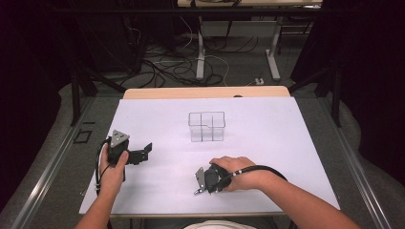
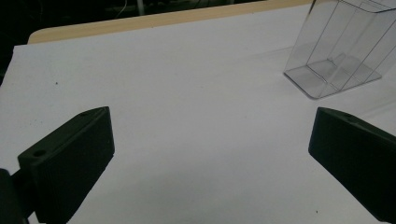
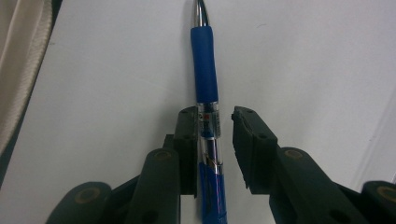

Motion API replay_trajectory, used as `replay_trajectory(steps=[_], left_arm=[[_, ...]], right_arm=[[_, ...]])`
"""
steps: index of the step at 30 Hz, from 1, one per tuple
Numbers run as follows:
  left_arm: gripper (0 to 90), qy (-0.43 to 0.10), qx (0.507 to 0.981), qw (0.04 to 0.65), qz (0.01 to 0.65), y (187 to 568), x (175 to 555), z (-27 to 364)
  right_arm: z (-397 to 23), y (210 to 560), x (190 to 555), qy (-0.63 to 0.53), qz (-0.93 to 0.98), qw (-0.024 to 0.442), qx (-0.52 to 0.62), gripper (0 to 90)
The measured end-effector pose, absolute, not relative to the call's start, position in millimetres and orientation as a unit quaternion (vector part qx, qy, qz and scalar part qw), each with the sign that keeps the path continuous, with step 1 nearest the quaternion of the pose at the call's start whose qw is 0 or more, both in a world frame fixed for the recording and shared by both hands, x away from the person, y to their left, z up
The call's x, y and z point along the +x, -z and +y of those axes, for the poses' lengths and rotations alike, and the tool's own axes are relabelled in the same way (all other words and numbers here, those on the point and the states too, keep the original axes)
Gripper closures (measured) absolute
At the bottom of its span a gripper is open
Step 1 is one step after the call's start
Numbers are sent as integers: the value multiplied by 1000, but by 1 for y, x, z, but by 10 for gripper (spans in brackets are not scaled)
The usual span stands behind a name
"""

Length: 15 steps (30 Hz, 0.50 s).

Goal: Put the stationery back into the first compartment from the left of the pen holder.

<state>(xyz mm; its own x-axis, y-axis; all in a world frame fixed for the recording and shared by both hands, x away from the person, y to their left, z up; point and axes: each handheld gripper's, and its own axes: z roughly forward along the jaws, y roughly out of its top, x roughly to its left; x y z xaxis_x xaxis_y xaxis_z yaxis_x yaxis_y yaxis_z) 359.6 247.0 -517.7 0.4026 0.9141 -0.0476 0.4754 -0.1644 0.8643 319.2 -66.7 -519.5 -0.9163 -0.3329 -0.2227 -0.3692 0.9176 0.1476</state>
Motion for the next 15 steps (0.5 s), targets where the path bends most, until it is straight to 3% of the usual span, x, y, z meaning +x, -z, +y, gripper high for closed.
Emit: replay_trajectory(steps=[15], left_arm=[[0,-256,717,430,485,518,360,248]], right_arm=[[-64,528,320,-96,971,107,-191,742]])
